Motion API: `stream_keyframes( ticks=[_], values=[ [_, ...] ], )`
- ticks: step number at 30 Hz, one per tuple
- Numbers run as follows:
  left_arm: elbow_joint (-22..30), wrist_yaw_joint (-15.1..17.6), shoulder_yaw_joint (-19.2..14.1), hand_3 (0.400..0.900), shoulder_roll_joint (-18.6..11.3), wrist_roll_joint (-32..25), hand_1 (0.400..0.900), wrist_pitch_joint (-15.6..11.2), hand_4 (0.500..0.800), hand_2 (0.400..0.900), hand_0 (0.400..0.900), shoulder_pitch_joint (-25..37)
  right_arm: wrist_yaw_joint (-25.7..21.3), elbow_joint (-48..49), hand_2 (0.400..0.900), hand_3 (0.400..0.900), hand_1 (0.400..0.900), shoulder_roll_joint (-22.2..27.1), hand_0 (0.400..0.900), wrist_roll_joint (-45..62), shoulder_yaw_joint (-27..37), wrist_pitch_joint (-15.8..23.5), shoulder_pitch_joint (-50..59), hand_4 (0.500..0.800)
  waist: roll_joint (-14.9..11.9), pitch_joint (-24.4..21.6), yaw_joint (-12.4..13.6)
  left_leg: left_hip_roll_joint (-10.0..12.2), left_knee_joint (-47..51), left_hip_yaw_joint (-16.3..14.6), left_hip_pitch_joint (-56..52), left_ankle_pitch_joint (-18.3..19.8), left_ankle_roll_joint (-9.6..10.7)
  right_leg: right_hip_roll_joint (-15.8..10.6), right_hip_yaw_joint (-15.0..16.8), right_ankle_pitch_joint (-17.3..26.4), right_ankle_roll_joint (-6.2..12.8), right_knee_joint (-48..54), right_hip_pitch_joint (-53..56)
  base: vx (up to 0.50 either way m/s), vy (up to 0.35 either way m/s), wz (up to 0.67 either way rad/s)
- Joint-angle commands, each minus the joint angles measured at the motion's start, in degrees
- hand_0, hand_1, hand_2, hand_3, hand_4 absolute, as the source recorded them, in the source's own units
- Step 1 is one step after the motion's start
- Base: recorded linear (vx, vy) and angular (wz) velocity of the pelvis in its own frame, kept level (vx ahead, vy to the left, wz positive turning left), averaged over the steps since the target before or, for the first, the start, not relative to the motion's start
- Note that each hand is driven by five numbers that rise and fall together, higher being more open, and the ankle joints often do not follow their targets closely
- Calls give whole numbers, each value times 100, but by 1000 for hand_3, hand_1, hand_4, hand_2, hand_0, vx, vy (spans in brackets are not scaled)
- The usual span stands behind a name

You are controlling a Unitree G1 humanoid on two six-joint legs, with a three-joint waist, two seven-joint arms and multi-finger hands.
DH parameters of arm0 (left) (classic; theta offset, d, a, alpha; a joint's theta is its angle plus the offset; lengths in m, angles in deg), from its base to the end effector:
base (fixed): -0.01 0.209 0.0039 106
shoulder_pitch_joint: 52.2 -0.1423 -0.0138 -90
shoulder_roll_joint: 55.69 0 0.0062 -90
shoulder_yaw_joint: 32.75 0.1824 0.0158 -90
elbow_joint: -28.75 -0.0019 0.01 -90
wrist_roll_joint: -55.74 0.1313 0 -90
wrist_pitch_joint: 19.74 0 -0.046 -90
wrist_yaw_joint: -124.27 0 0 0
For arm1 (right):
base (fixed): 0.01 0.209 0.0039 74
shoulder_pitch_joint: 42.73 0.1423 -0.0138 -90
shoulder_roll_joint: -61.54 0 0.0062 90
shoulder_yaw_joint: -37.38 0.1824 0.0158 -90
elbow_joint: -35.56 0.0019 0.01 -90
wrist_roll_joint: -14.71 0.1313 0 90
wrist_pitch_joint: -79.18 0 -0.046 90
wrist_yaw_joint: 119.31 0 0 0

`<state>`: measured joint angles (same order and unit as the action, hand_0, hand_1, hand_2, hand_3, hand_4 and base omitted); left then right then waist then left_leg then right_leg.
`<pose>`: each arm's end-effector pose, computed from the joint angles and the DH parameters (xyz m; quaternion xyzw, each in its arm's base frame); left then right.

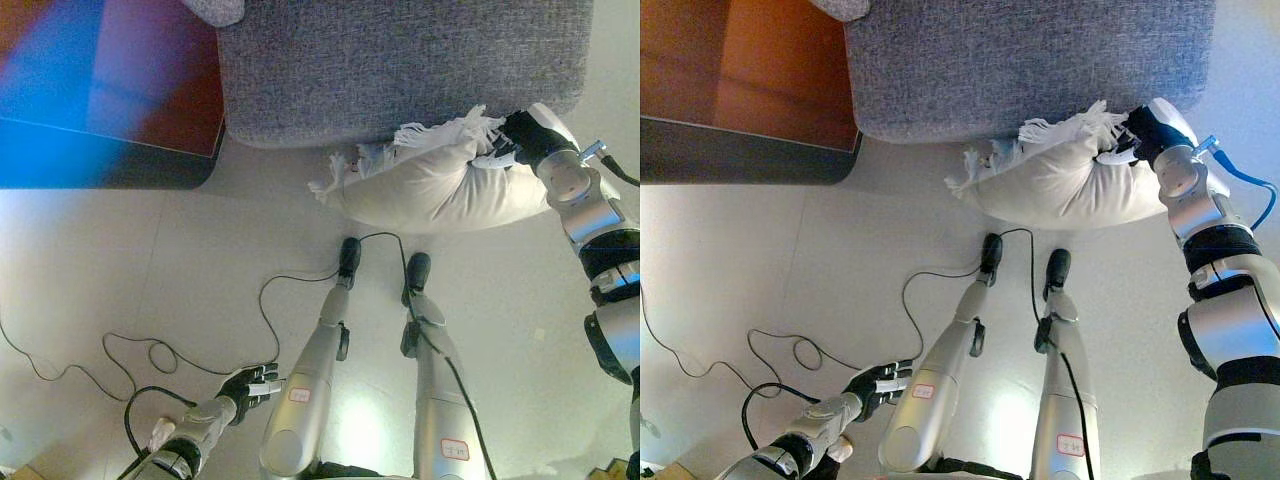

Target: Pick up the pillow and put it on the sofa.

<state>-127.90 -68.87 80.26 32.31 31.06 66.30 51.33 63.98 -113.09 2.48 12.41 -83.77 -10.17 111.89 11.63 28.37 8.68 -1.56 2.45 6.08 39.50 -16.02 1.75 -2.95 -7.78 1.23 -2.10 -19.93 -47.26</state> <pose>0.1611 0.2197 -0.0763 0.0257 0.4379 -0.0850 0.8946 0.3364 -0.2850 0.2263 -0.4936 0.0199 -0.0775 0.8660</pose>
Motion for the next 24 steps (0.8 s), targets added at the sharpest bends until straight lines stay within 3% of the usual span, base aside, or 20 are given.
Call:
stream_keyframes(
  ticks=[1,11,24],
  values=[
    [-276,-22,85,900,-183,-101,900,120,800,900,900,-559,-57,93,400,400,400,354,400,284,-124,470,395,500,239,142,-17,-341,-16,-200,-193,265,-48,-39,-81,17,437,491,539,-8,-18,-4],
    [-304,13,-6,900,-255,-12,900,77,800,900,900,-592,53,400,400,400,400,370,400,544,41,665,27,500,47,142,-99,-289,21,-208,-559,347,-62,-26,-141,30,418,603,900,-3,-14,-2],
    [-374,22,-288,900,-475,432,900,192,800,900,900,-560,537,1328,400,400,400,537,400,653,319,1126,-937,500,-595,142,-305,-211,85,-290,-1869,670,-88,-74,-241,170,510,1061,2261,13,-12,0]
  ],
)
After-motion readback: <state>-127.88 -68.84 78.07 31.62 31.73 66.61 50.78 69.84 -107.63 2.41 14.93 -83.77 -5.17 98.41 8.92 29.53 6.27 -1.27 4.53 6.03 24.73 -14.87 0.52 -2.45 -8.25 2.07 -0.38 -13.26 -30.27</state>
